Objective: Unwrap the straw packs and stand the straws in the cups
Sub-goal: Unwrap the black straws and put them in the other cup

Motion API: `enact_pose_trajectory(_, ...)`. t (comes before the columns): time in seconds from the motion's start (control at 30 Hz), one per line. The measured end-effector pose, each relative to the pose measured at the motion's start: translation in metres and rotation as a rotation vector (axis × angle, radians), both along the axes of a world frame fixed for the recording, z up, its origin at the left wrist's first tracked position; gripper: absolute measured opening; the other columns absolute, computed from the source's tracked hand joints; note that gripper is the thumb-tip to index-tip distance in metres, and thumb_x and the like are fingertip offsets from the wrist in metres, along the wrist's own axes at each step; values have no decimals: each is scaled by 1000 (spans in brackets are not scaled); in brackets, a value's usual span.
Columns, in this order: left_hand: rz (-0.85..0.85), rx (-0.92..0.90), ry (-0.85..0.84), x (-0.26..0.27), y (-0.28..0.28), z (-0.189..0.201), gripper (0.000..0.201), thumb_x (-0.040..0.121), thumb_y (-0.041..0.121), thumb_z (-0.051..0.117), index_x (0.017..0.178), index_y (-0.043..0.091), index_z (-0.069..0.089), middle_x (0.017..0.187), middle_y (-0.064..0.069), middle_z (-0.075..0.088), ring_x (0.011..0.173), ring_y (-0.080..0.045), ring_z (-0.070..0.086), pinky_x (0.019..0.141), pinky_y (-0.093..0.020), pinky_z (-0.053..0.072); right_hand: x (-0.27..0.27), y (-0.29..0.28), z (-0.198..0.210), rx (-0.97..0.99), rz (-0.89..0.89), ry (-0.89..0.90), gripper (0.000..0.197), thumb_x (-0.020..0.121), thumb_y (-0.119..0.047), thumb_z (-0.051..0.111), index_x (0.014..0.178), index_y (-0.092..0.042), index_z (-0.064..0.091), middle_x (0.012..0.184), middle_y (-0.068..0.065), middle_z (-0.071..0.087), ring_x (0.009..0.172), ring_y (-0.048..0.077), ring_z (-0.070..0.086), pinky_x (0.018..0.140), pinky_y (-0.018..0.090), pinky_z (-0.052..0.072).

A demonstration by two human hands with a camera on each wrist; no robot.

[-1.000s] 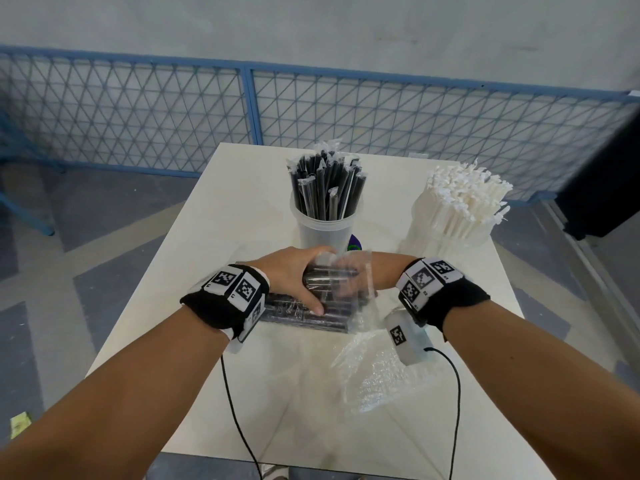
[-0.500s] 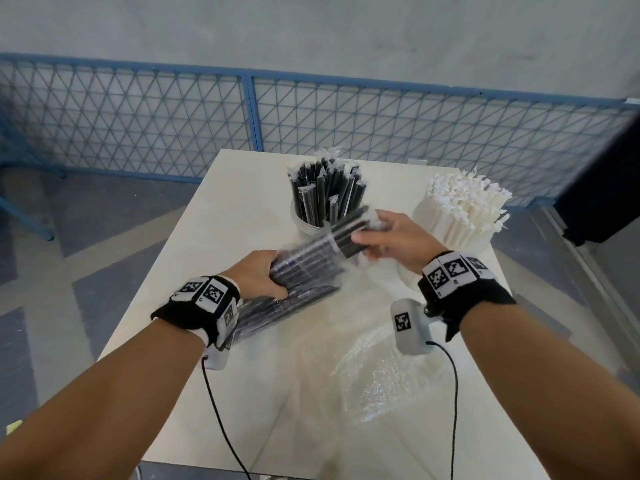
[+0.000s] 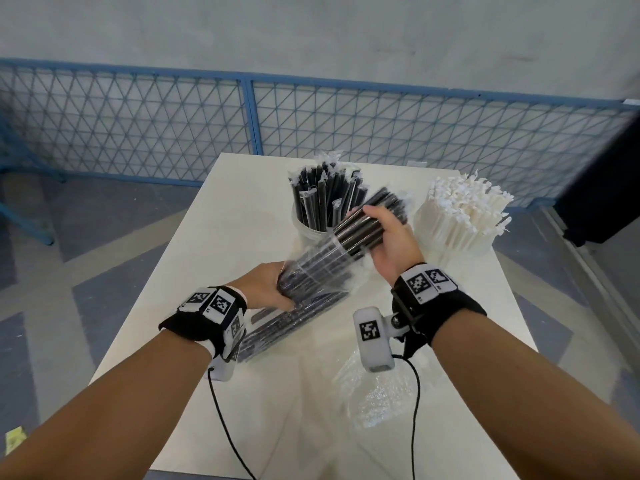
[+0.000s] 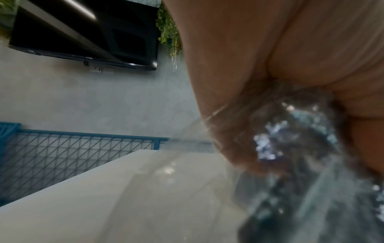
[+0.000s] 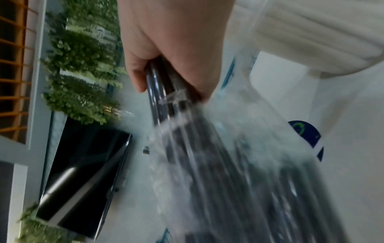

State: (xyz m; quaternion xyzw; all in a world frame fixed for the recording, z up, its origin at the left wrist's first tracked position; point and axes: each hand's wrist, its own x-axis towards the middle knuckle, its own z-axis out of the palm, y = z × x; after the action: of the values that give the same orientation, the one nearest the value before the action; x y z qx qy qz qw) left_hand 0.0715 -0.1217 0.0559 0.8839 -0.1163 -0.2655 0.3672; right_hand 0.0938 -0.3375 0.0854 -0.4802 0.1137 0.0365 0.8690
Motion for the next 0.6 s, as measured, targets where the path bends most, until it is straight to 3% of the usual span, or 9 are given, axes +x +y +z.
enact_pose_trajectory(0.1, -21, 19, 0, 0, 1, -2, 37, 73, 2, 71, 90, 30, 53, 86, 6, 64, 81, -13, 62, 69, -15, 42, 1, 3, 3, 40, -19, -14, 18, 77, -16, 70, 91, -6, 65, 89, 9, 66, 78, 19, 65, 72, 31, 57)
enact_pose_trajectory(0.17, -37, 29, 7, 2, -2, -1, 34, 74, 1, 70, 85, 28, 51, 83, 7, 60, 78, -11, 58, 70, -15, 41, -4, 12, 1, -29, 65, -9, 27, 73, -18, 73, 94, -3, 65, 87, 8, 66, 77, 17, 65, 78, 33, 55)
enact_pose_trajectory(0.27, -42, 39, 34, 2, -6, 1, 33, 76, 2, 70, 101, 16, 53, 99, -4, 63, 92, -19, 59, 79, -21, 46, -9, 23, -3, -100, 56, 23, 38, 72, -8, 73, 103, 9, 61, 88, 14, 64, 71, 18, 64, 66, 28, 53)
enact_pose_trajectory(0.4, -85, 177, 8, 4, -3, -1, 43, 76, 11, 71, 114, 6, 51, 108, -10, 61, 96, -23, 58, 84, -32, 47, -1, 21, 7, -181, -113, 2, 14, 68, 1, 71, 79, 1, 63, 76, 11, 63, 64, 18, 61, 63, 29, 52)
enact_pose_trajectory(0.5, -172, 321, 1, 5, 4, -9, 40, 77, 9, 67, 113, 10, 51, 94, -2, 57, 87, -18, 54, 71, -25, 43, 9, 9, 17, -200, -186, -4, 11, 67, 4, 67, 73, -2, 60, 65, 9, 62, 53, 17, 60, 54, 26, 51)
enact_pose_trajectory(0.6, -231, 414, 12, 1, 10, -18, 45, 77, 1, 63, 119, 12, 52, 92, -2, 57, 83, -16, 53, 59, -15, 38, 17, -3, 25, -254, -252, -13, 18, 64, 4, 64, 80, 2, 56, 64, 14, 57, 49, 21, 57, 50, 27, 51)
